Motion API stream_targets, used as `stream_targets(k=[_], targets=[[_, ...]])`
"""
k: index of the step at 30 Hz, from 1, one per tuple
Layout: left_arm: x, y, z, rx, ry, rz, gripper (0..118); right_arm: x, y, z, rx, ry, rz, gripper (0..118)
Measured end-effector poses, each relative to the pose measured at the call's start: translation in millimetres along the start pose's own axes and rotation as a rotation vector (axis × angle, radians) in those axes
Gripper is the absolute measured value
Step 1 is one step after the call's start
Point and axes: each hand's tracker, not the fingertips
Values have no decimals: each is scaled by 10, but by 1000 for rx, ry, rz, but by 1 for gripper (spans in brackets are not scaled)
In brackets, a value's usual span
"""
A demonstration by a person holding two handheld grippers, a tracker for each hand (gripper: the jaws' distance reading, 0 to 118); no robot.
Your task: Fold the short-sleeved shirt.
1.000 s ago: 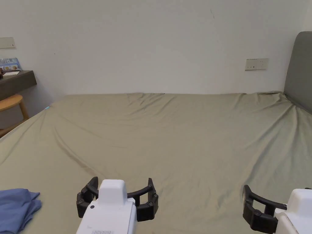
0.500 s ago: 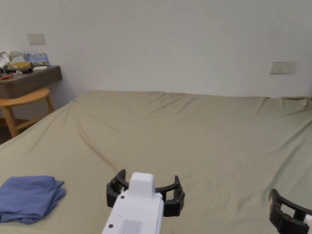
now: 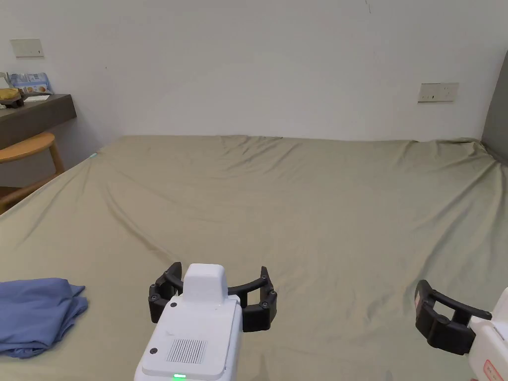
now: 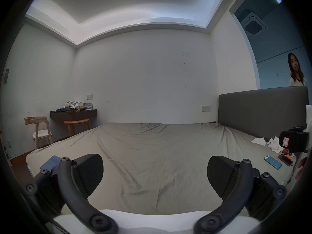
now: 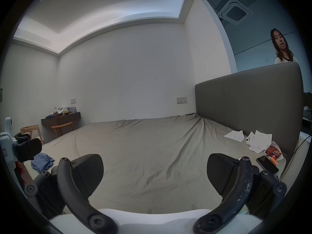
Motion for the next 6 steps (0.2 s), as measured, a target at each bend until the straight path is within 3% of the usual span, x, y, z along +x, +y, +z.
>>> stream_targets(k=[6], targets=[[18, 2, 3, 2, -8, -4, 118, -25, 4, -1, 0, 21, 14, 118]])
